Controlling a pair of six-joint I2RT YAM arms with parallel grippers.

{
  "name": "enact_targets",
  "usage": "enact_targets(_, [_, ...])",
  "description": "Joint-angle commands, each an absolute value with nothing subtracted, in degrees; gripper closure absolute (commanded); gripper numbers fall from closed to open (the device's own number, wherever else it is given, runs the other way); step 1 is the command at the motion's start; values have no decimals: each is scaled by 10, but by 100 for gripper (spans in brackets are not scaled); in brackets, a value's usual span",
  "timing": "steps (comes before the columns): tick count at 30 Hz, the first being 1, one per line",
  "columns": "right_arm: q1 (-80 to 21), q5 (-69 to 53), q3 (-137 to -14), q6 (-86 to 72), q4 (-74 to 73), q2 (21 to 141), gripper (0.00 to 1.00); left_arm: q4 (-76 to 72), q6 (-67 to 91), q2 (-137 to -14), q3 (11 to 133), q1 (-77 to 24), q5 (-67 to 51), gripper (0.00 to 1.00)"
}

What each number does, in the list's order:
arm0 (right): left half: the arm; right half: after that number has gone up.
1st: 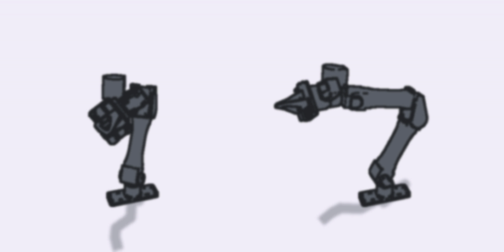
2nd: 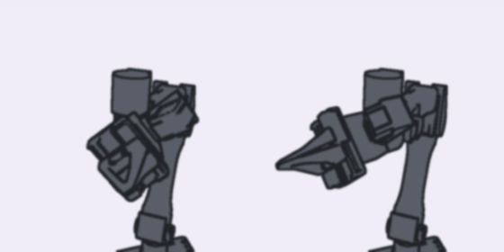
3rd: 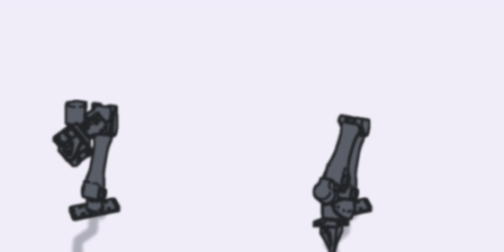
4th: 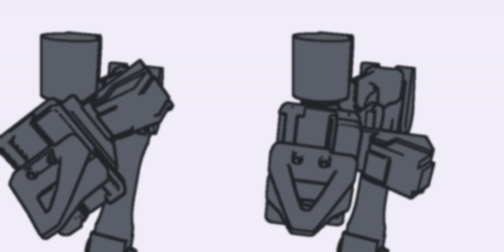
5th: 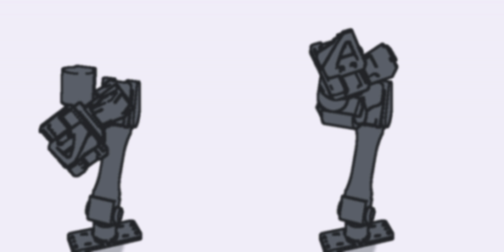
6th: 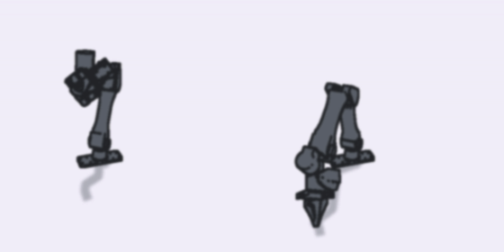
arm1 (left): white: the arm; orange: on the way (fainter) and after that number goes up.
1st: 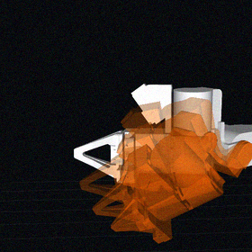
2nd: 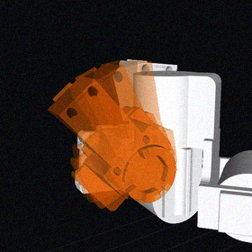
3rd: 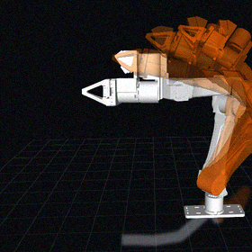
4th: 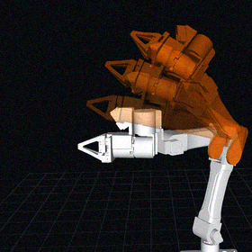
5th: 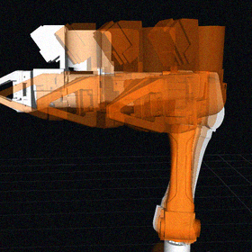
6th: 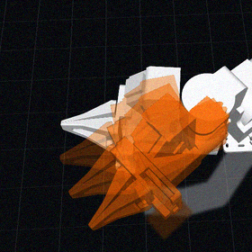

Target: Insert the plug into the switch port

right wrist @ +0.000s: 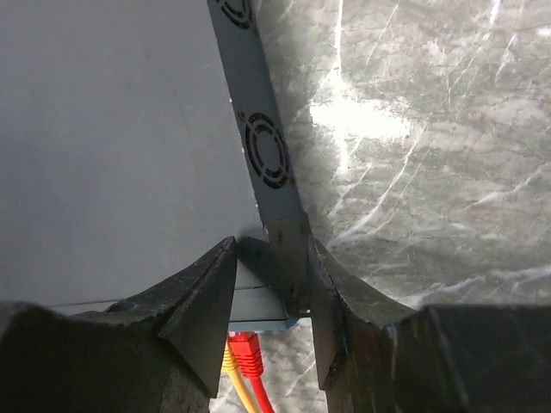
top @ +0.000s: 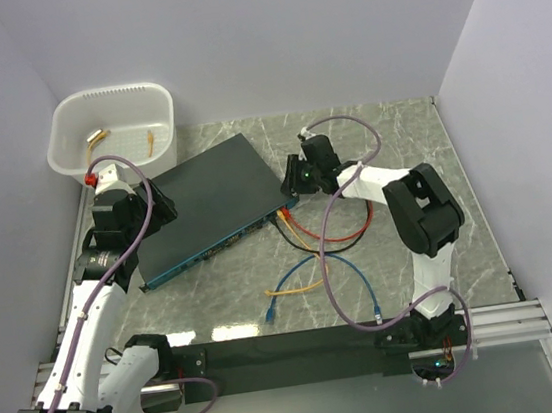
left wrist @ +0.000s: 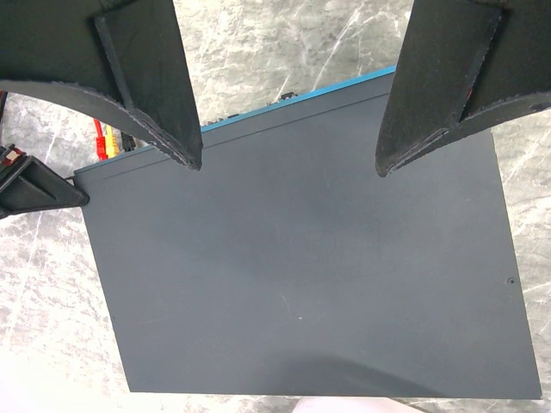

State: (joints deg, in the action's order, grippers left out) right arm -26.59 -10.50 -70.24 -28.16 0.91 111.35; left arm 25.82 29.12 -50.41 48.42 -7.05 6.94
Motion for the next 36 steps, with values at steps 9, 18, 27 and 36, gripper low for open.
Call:
enact_targets(9, [-292, -134, -635, -308, 4, 1041, 55, 248, 283, -498, 484, -68, 73, 13])
enact_targets(18, [-303, -126, -617, -303, 4, 1011, 56, 247, 283, -497, 484, -68, 76, 13])
enact_targets(27, [-363, -12, -642, -201, -64, 884, 41, 245, 297, -492, 481, -69, 53, 16])
enact_targets(36, [-404, 82, -598, -178, -106, 752, 20, 239, 433, -467, 404, -108, -95, 26])
